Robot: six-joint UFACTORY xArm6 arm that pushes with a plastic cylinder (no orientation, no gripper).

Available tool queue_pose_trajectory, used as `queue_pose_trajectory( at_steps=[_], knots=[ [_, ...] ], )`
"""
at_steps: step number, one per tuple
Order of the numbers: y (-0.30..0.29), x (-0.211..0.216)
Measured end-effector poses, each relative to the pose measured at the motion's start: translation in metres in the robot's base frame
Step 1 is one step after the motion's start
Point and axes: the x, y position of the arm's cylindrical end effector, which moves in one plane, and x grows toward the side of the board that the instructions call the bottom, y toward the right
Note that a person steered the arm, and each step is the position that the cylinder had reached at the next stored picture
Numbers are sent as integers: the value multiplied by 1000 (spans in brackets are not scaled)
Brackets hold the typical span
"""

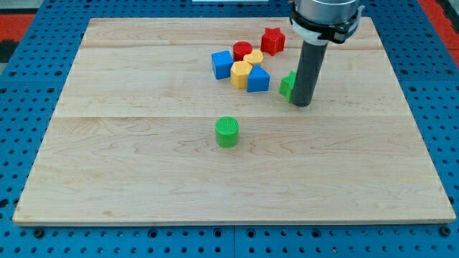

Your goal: Place the green circle to bottom right of green star

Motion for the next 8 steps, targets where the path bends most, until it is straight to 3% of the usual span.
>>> queue_pose_trajectory(
  at_steps=[2,3,4,5,6,8],
  knots=[
    [-4,-23],
    [65,47],
    [38,139],
    [-87,145],
    [-147,121],
    [-124,83]
  ],
)
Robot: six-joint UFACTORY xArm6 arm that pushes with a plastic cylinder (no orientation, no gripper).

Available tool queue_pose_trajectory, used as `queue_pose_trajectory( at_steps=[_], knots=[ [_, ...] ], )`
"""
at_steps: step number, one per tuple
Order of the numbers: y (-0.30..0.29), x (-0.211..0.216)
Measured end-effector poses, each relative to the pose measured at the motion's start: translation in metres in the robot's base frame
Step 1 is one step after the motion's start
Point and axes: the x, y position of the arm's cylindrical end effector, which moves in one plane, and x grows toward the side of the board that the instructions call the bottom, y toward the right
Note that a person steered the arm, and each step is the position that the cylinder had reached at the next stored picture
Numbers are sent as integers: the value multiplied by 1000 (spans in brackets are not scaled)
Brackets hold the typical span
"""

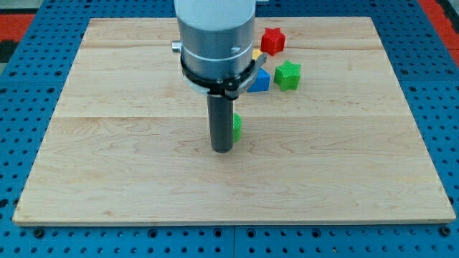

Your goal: Place the green circle to bottom right of green star

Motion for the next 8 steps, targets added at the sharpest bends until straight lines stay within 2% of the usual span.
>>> queue_pose_trajectory(
  at_steps=[1,2,3,4,6,8],
  knots=[
    [-2,-13],
    [-29,-31],
    [-30,-31],
    [-6,-50],
    [123,-71],
    [157,-54]
  ],
)
